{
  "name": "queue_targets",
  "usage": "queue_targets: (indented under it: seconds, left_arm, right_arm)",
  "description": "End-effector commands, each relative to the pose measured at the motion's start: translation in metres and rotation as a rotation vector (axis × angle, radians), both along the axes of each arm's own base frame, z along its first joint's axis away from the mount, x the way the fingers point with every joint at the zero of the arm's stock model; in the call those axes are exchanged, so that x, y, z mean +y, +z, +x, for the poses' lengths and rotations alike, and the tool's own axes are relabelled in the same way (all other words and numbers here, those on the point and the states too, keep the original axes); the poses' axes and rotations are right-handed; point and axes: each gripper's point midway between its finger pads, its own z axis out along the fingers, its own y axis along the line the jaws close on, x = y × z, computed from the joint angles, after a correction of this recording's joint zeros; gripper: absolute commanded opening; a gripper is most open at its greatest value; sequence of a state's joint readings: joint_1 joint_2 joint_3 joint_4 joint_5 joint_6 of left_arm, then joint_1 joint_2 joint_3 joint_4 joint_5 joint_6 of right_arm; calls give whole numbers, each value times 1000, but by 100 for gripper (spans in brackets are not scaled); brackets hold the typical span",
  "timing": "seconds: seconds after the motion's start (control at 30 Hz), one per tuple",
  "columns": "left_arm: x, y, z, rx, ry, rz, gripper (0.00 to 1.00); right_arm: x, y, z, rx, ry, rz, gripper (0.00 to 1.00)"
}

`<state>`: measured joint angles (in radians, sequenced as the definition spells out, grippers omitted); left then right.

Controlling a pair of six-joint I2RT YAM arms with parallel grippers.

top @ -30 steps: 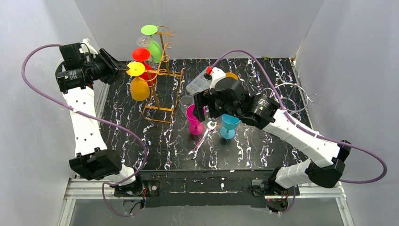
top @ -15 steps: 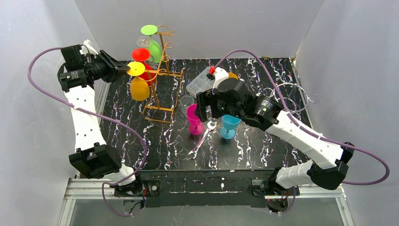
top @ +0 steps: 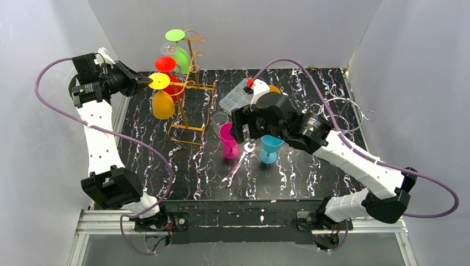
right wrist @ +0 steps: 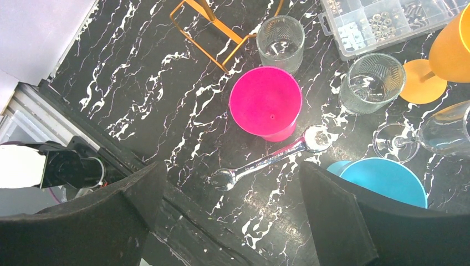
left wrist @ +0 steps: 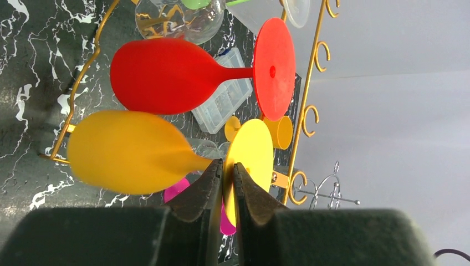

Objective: Take the wine glass off the wine glass rack
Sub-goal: Pick up the wine glass from the wine rack.

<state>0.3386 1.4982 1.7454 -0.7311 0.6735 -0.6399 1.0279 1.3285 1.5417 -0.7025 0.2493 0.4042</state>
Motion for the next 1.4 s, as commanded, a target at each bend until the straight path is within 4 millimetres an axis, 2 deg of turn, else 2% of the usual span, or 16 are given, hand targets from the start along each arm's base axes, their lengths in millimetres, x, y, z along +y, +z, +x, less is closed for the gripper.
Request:
queue_targets:
  seconds: [0.0,0.17,0.53,1.07,1.27,1.37]
  left_arm:
    - [0,16,-7,-47,-1,1,7]
    - [0,25,-9,-66,1,-10,0]
    - [5,40,-10,-118,19,-70,0]
    - [17,37,2,-156,59,-191,0]
    - [23,45,-4,-177,91,-198,0]
    - [33,52,-17,-170,152,-139,0]
  right_arm:
    - [-3,16,4,-42,-23,45,98]
    - [-3,15,4,-40,-25,44,98]
    - [-5,14,5,-39,-30,41,98]
    - [-6,11,5,-35,-31,31,98]
    - [-6,11,5,-34,-33,30,98]
    - [-8,16,4,-41,-30,37,98]
